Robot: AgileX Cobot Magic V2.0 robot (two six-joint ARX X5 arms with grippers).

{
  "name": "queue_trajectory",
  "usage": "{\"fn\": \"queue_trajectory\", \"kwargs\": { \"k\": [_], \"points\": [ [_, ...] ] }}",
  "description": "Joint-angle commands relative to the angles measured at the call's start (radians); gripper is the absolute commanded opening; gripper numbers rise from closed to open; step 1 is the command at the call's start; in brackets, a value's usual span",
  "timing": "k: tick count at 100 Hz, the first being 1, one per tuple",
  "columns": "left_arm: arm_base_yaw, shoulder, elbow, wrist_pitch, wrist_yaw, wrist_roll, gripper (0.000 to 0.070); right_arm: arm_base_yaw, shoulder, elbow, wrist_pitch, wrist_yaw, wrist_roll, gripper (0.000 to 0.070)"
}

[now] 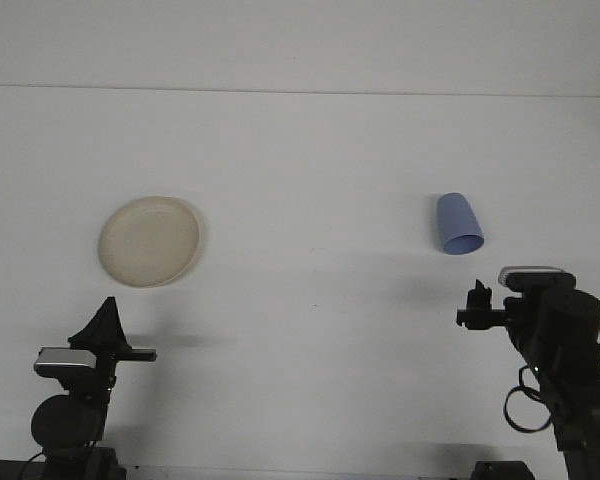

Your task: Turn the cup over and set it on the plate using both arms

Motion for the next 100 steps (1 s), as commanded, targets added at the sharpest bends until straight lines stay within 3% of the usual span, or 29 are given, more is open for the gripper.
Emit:
{"fn": "queue_trajectory", "kwargs": {
  "k": [1, 56, 100],
  "points": [
    [0.000, -0.002, -0.020, 0.013, -0.001, -0.006, 0.0012, -0.005, 0.028, -0.010, 0.062, 0.000, -0.016, 0.0496],
    [0.000, -0.002, -0.020, 0.013, -0.001, -0.006, 0.0012, -0.105, 0.214, -0.405, 0.781, -0.040, -0.032, 0.0496],
    [0.000, -0.002, -0.020, 0.013, -0.001, -0.006, 0.0012, -0.213, 0.584, -0.431, 1.237, -0.167, -0.066, 0.0496]
  ]
}}
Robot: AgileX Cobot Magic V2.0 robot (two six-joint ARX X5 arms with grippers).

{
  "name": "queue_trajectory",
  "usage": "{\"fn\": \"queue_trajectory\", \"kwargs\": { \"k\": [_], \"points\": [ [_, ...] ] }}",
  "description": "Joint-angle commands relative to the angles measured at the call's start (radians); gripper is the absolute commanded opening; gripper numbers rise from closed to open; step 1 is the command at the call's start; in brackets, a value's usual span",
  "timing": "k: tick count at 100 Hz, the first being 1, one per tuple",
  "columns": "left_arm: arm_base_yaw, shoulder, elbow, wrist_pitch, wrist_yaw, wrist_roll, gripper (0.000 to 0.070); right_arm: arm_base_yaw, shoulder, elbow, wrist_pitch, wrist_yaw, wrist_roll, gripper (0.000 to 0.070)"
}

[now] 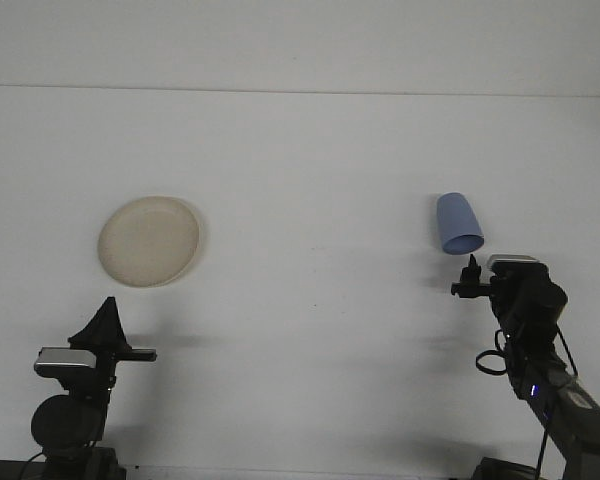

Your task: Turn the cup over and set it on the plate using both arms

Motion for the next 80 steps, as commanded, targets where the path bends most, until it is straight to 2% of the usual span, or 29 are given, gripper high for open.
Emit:
{"fn": "queue_trajectory", "kwargs": {
  "k": [1, 19, 68, 80],
  "points": [
    [0.000, -0.002, -0.020, 0.013, -0.001, -0.006, 0.0012, -0.010, 0.059, 0.005, 0.079, -0.007, -0.014, 0.0496],
    [0.000, -0.002, -0.020, 0.013, -0.001, -0.006, 0.0012, -0.030, 0.170, 0.026, 0.201, -0.056, -0.019, 0.0494],
    [0.000, -0.002, -0.020, 0.013, -0.001, -0.006, 0.0012, -0.037, 0.402, 0.222, 0.202, -0.153, -0.030, 0.0489],
    [0.000, -0.002, -0.020, 0.013, -0.001, -0.006, 0.0012, -0.036, 0.443, 0.248, 0.203, -0.157, -0.031, 0.0441]
  ]
}}
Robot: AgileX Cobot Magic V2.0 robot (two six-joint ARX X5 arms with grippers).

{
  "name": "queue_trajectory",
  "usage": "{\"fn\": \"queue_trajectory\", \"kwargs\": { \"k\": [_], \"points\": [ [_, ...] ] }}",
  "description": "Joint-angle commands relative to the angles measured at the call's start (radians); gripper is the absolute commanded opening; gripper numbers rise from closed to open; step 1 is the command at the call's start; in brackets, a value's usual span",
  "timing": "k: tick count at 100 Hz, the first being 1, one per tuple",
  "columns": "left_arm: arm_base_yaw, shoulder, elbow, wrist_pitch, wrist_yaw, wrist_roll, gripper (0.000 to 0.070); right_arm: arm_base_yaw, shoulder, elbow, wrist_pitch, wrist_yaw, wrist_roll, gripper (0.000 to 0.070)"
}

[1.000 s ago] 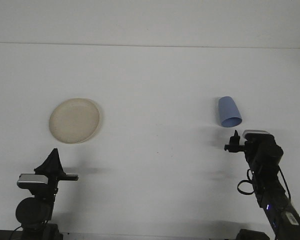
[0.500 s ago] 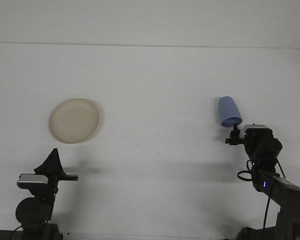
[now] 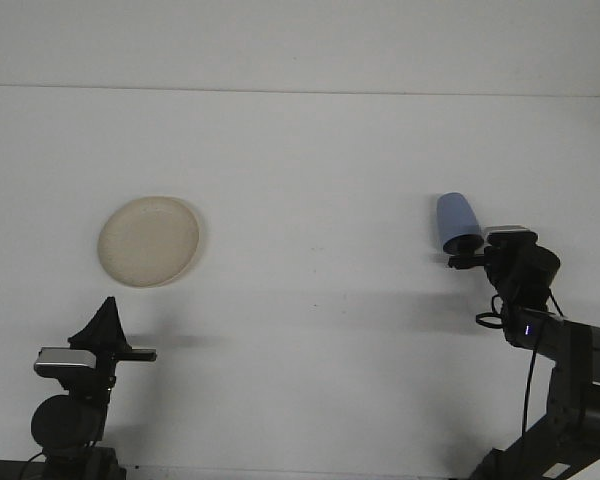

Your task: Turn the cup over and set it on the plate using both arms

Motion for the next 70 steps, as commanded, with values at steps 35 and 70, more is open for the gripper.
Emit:
{"fn": "queue_trajectory", "kwargs": {
  "k": [35, 70],
  "points": [
    [0.000, -0.002, -0.020, 0.013, -0.001, -0.006, 0.0012, -0.002, 0.047, 0.029, 0.042, -0.037, -0.030, 0.0007],
    [0.000, -0.002, -0.020, 0.013, -0.001, -0.006, 0.0012, 0.008, -0.061, 0.025, -0.043, -0.033, -0.026, 0.0007]
  ]
}}
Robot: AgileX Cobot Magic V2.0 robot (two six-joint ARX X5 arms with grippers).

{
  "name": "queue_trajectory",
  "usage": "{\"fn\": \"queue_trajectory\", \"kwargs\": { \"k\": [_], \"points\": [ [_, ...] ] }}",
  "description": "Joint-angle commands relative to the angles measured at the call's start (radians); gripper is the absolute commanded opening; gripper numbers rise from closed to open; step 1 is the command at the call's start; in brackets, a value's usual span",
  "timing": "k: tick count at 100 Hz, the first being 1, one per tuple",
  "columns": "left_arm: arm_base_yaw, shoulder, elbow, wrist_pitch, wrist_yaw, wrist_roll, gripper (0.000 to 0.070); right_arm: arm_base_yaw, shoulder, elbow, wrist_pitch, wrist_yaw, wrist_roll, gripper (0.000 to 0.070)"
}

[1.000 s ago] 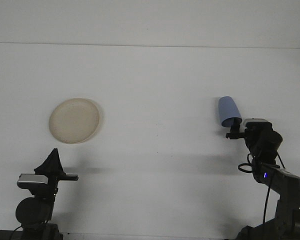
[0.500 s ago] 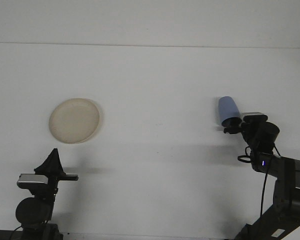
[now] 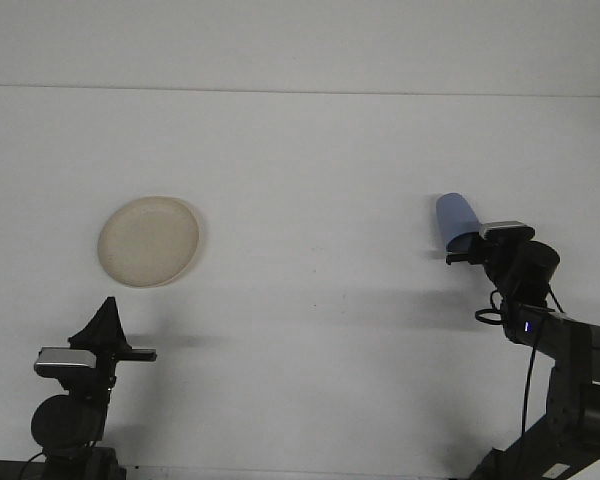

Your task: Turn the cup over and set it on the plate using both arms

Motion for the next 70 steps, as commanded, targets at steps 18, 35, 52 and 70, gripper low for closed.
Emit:
{"fn": "queue_trajectory", "kwargs": {
  "k": [18, 35, 52, 70],
  "points": [
    [0.000, -0.002, -0.020, 0.013, -0.001, -0.006, 0.0012, 0.015, -0.218, 0.006, -0.202, 0.010, -0.005, 0.0007],
    [0.000, -0.002, -0.020, 0.013, -0.001, -0.006, 0.0012, 0.050, -0.431, 0.007, -0.455, 0.059, 0.021, 0.0007],
    [0.000, -0.002, -0.020, 0.013, -0.001, -0.006, 0.0012, 0.116, -0.647, 0.010, -0.715, 0.111, 0.056, 0.0007],
    [0.000, -0.002, -0.020, 0.013, -0.001, -0.006, 0.0012, 0.229, -0.824, 0.043, -0.966, 0.171, 0.113, 0.0004]
  ]
}}
